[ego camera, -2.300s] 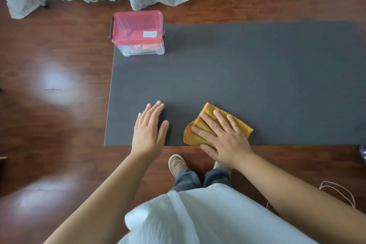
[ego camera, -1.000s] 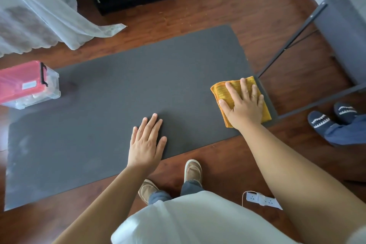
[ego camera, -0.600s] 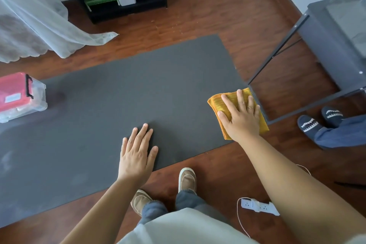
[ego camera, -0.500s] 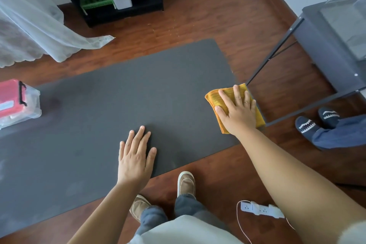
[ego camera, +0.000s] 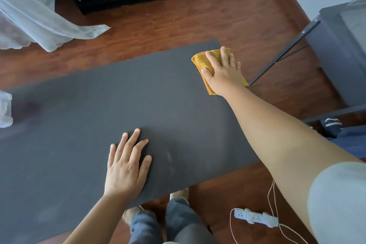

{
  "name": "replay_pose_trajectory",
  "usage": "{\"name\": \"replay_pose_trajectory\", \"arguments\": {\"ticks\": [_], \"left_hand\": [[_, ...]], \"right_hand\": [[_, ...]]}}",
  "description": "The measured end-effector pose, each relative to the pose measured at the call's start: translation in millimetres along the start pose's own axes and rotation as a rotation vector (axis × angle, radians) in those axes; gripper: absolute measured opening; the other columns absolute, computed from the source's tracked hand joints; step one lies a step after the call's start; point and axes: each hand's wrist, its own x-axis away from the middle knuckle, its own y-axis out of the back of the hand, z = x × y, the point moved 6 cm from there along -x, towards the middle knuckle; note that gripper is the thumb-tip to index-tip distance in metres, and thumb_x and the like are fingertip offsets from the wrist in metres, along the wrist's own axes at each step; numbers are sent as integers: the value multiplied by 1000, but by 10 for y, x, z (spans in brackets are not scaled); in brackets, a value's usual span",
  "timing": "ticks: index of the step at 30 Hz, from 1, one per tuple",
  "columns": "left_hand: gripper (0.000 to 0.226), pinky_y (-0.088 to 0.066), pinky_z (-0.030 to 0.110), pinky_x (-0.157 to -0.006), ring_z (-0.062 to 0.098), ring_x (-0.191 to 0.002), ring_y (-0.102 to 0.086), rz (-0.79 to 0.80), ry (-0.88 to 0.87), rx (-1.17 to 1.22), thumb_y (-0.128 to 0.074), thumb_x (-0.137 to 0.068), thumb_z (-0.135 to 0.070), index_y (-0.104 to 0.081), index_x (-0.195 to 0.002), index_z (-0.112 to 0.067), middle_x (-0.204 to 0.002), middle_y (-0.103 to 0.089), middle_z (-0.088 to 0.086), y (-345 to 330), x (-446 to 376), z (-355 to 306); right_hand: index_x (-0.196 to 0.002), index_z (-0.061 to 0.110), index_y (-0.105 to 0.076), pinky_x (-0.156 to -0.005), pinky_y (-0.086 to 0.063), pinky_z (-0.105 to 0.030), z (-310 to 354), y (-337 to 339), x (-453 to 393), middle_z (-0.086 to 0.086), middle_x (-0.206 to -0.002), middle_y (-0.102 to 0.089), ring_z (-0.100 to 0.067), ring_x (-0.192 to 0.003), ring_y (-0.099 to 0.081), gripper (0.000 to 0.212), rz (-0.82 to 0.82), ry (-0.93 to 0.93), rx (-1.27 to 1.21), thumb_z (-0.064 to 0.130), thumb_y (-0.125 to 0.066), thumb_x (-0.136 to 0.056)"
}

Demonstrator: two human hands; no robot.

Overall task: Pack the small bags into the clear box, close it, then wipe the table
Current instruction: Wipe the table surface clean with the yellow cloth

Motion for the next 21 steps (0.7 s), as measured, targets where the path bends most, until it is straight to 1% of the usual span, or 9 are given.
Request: {"name": "replay_pose_trajectory", "arguments": {"ticks": [4, 6, 8, 10, 13, 16, 18, 21], "left_hand": [[50, -6, 41, -117, 18, -149, -13, 2, -23, -13, -20, -98, -53, -45, -133, -27, -159, -25, -8, 52, 53, -25], [51, -6, 41, -118, 19, -149, -14, 0, -20, -15, -20, -98, -53, -48, -132, -26, -158, -26, -8, 46, 50, -13], [52, -8, 42, -118, 18, -148, -15, -5, -10, -13, -21, -98, -54, -49, -131, -26, -158, -27, -8, 33, 34, -16], [52, -9, 42, -118, 18, -148, -15, -5, -6, -8, -21, -98, -55, -50, -130, -26, -158, -27, -9, 33, 26, -10], [52, -9, 42, -117, 19, -148, -16, -5, -12, -4, -22, -98, -54, -51, -130, -25, -158, -28, -7, 40, 32, -21], [53, -10, 42, -117, 19, -148, -16, -5, -13, -5, -22, -98, -54, -51, -129, -24, -157, -30, -6, 42, 30, -34], [53, -10, 43, -117, 19, -148, -17, -2, -10, -4, -21, -98, -55, -51, -129, -24, -157, -30, -6, 46, 27, -33], [54, -11, 44, -116, 20, -148, -17, 2, -10, -7, -20, -97, -55, -50, -130, -24, -157, -30, -6, 51, 27, -41]], "right_hand": [[-148, 52, -10, -118, -4, -55, 157, 152, -426, 2, -164, 8, -33, -149, -1, 62, 9, 27, -5, 66, -21, -89], [-145, 55, -14, -117, -7, -55, 215, 199, -654, 4, -164, 3, -34, -148, -3, 61, 58, 49, -27, 67, -19, -86], [-142, 58, -21, -114, -17, -53, 241, 194, -803, 9, -163, -3, -34, -145, -10, 59, 99, 46, -69, 67, -21, -84], [-139, 59, -26, -105, -29, -48, 235, 207, -847, 12, -162, -8, -33, -141, -18, 57, 103, 20, -116, 68, -23, -83], [-140, 58, -26, -102, -33, -46, 162, 210, -748, 11, -162, -6, -31, -138, -27, 57, 68, 21, -174, 69, -27, -84], [-144, 53, -19, -100, -36, -45, -11, 194, -515, 6, -163, -1, -33, -136, -35, 57, 45, -5, -230, 66, -28, -89], [-145, 51, -14, -97, -38, -45, -115, 146, -254, 3, -163, -3, -35, -132, -39, 57, 33, -38, -217, 64, -26, -91], [-146, 49, -12, -95, -40, -47, -219, 62, 243, 0, -163, -6, -37, -128, -40, 56, 1, -65, -160, 62, -24, -94]]}}
